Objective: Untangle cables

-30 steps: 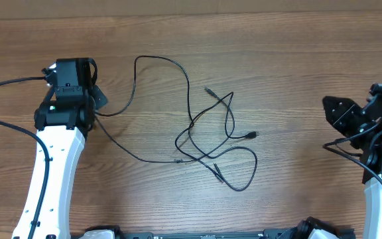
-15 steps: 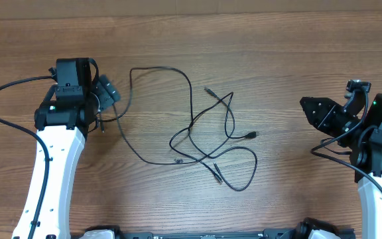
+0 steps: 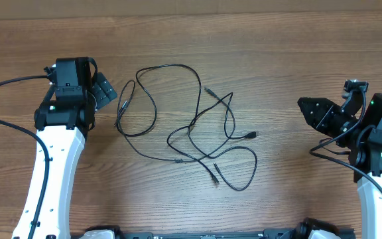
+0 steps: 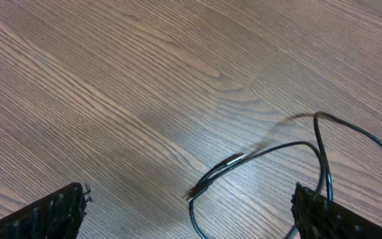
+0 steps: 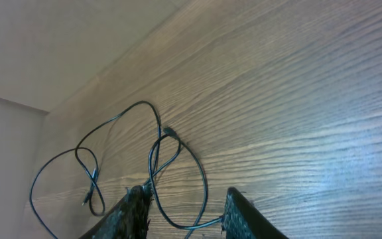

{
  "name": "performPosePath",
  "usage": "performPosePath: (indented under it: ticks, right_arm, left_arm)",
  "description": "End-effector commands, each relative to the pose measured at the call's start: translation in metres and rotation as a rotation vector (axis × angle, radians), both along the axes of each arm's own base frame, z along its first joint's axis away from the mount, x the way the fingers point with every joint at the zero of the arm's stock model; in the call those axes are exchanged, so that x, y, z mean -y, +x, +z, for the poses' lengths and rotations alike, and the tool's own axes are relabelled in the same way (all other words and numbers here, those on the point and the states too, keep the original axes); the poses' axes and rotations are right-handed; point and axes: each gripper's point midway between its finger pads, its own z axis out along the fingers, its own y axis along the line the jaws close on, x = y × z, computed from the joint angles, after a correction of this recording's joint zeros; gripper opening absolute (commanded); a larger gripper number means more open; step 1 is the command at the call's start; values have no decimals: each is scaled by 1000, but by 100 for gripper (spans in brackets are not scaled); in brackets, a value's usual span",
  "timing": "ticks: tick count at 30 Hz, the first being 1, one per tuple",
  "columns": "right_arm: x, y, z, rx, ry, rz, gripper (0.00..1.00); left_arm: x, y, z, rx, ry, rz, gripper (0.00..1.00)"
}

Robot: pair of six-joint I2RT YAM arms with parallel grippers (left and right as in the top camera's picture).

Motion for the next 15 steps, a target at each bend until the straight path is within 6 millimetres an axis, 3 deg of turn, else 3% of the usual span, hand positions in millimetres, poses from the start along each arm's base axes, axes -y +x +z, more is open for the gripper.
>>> performPosePath:
  ticks: [1,4,9,15]
  right_arm:
    - [-1,1,-6,-26,-3,7,38]
    - [-14,3,-14,-53,4,52,50]
    - [-59,5,-28,-86,7,197,59]
    - [-117,-1,-44,-144,35,350,72]
  left_arm:
    - [3,5,38,97,12,-53,100]
    - [26,8,55,153,-30,-179,100]
    - [70,6,58,165,-151,-365,100]
    - [80,4,49,131,-189,-392,99]
